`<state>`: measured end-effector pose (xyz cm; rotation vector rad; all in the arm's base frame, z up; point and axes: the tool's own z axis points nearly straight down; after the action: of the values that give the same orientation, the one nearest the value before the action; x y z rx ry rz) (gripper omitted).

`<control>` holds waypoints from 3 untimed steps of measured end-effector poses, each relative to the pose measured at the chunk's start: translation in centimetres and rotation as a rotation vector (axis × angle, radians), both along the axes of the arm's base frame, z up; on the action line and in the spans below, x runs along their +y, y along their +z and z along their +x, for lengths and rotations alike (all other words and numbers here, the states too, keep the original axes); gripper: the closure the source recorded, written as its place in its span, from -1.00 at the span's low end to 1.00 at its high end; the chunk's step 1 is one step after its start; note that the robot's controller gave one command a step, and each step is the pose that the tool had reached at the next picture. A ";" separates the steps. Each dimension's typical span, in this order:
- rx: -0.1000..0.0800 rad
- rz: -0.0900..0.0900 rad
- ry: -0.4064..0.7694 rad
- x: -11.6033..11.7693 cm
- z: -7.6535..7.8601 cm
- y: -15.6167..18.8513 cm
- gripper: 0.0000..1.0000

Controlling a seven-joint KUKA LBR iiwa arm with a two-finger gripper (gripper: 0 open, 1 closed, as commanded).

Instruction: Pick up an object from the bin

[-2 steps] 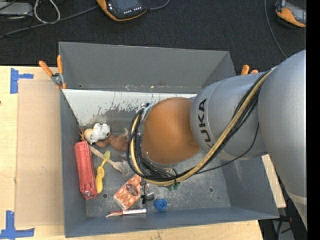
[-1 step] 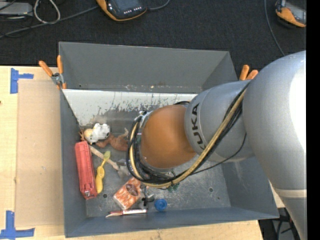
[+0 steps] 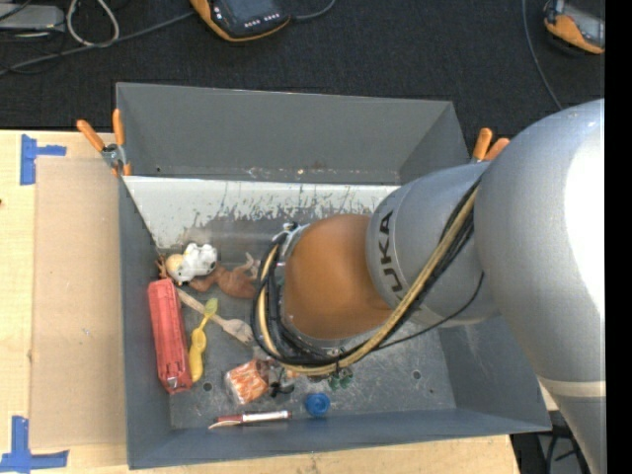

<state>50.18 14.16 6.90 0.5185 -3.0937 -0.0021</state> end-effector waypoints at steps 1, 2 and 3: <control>0.000 0.000 -0.001 0.0 0.0 0.0 1.00; 0.003 -0.001 -0.002 0.0 -0.1 0.9 1.00; 0.002 0.000 -0.004 0.0 -0.1 2.3 1.00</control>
Offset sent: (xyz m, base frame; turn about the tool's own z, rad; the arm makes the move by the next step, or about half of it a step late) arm 0.0001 0.0002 0.0281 0.0004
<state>50.10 14.20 9.18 0.5124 -3.0930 -0.0027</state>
